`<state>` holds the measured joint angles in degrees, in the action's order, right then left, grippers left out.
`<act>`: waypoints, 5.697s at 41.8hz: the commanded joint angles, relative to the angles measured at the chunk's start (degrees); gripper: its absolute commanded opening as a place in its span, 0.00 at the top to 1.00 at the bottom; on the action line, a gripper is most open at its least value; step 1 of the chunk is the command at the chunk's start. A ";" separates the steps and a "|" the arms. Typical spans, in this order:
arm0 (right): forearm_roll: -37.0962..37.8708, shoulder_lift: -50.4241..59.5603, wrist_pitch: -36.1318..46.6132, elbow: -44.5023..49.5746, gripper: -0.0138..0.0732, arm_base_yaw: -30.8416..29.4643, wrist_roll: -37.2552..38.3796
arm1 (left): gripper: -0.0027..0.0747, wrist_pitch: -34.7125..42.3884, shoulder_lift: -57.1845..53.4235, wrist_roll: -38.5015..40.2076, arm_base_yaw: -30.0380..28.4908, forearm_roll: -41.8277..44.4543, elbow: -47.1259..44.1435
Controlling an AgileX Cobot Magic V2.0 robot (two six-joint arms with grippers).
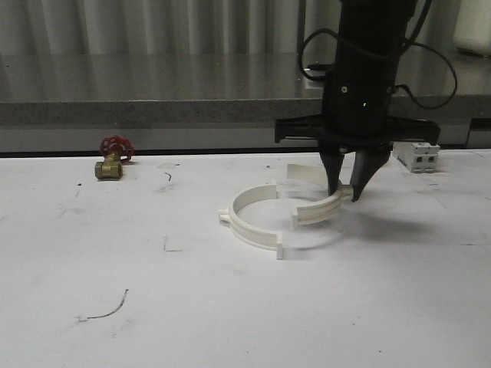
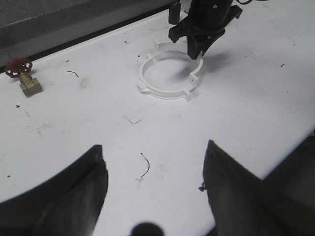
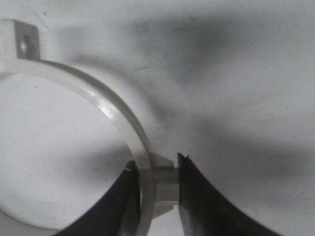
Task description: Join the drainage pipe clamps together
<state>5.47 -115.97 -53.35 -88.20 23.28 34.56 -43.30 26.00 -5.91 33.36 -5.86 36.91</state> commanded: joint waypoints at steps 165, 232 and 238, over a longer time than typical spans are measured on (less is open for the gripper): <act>4.23 3.42 3.02 -1.70 0.52 1.32 -0.18 | 0.42 3.90 0.24 -0.03 0.05 -0.54 1.64; 2.30 82.39 20.34 52.37 0.63 -0.98 -22.35 | 0.42 3.90 0.24 -0.03 0.05 -0.54 1.64; 2.30 82.39 21.16 52.37 0.93 -0.98 -22.35 | 0.42 3.90 0.24 -0.03 0.05 -0.54 1.64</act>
<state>6.93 -33.70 -36.78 -34.41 22.24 12.34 -43.30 26.00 -5.91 33.36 -5.86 36.91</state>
